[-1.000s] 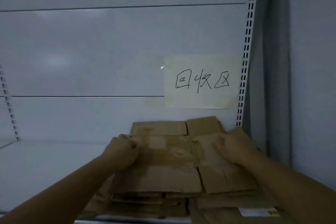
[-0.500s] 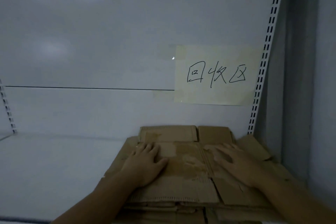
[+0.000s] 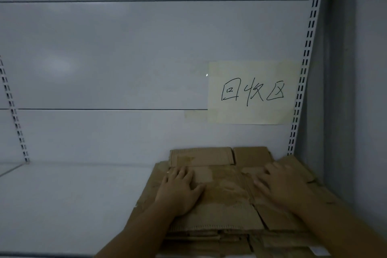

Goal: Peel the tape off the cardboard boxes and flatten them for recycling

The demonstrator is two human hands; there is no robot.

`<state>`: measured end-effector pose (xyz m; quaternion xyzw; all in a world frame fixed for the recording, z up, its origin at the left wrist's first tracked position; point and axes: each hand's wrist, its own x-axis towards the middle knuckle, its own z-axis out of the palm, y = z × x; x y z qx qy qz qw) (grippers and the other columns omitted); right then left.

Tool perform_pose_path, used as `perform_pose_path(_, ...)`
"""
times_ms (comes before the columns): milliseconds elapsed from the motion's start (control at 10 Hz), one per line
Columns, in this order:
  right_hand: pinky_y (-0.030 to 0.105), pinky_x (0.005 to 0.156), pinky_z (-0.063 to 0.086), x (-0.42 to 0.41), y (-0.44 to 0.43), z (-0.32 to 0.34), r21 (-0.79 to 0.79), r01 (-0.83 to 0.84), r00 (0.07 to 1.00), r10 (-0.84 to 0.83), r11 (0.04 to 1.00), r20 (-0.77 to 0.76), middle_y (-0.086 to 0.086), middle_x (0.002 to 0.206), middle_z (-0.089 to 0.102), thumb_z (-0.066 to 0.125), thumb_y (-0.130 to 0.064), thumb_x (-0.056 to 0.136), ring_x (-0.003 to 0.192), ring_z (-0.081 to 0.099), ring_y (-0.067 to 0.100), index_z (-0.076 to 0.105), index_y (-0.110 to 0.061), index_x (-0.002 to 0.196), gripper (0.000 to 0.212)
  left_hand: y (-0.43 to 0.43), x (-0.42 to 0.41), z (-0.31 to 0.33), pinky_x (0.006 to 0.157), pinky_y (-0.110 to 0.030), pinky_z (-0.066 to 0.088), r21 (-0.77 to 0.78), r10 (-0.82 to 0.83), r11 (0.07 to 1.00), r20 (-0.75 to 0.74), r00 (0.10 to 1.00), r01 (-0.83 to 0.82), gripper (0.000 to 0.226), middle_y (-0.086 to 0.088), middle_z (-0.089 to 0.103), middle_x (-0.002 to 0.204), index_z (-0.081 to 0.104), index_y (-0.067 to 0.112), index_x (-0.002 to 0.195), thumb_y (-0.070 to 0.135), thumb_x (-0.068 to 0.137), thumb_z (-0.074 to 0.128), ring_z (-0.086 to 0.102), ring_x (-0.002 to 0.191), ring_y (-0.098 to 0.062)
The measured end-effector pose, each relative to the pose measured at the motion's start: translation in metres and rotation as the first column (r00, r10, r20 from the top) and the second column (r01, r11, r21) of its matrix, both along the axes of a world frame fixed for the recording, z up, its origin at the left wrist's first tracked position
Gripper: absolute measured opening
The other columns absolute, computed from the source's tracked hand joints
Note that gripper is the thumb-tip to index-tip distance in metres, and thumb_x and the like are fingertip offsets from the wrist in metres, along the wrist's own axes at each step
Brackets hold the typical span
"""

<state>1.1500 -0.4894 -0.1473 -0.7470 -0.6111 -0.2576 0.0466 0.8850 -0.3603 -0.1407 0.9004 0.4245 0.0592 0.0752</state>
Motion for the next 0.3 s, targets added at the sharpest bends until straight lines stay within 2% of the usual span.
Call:
perform_pose_path(100, 0.028, 0.050, 0.043, -0.004, 0.000, -0.001, 0.109, 0.007, 0.997, 0.002, 0.994, -0.081, -0.003, 0.068, 0.059, 0.039, -0.039, 0.091, 0.059, 0.051, 0.011, 0.072, -0.024, 0.071, 0.041, -0.001, 0.001, 0.007, 0.118, -0.043, 0.000, 0.016, 0.004, 1.000, -0.043, 0.999, -0.004, 0.072, -0.003, 0.002, 0.160, 0.008, 0.023, 0.152, 0.064, 0.094, 0.017, -0.002, 0.147, -0.023)
perform_pose_path(200, 0.034, 0.065, 0.048, -0.004, -0.007, 0.005, 0.002, 0.038, 0.918, -0.034, 0.999, -0.395, 0.006, 0.083, 0.063, 0.047, -0.026, 0.095, 0.076, 0.059, 0.022, 0.069, -0.014, 0.082, 0.028, -0.006, 0.003, 0.010, 0.117, -0.045, 0.001, 0.029, 0.016, 1.000, -0.118, 0.993, -0.013, 0.071, -0.004, 0.003, 0.160, 0.008, 0.022, 0.152, 0.062, 0.095, 0.016, 0.000, 0.147, -0.025)
perform_pose_path(300, 0.020, 0.060, 0.043, -0.018, -0.025, 0.044, -0.032, -0.109, 0.768, 0.063, 0.994, -0.637, -0.004, 0.073, 0.060, 0.044, -0.020, 0.098, 0.075, 0.061, 0.018, 0.062, -0.015, 0.074, 0.030, -0.008, 0.002, 0.018, 0.117, -0.047, 0.008, 0.028, -0.012, 0.999, -0.125, 0.992, 0.016, 0.067, -0.005, 0.011, 0.159, 0.018, 0.022, 0.150, 0.060, 0.096, 0.017, 0.009, 0.146, -0.027)
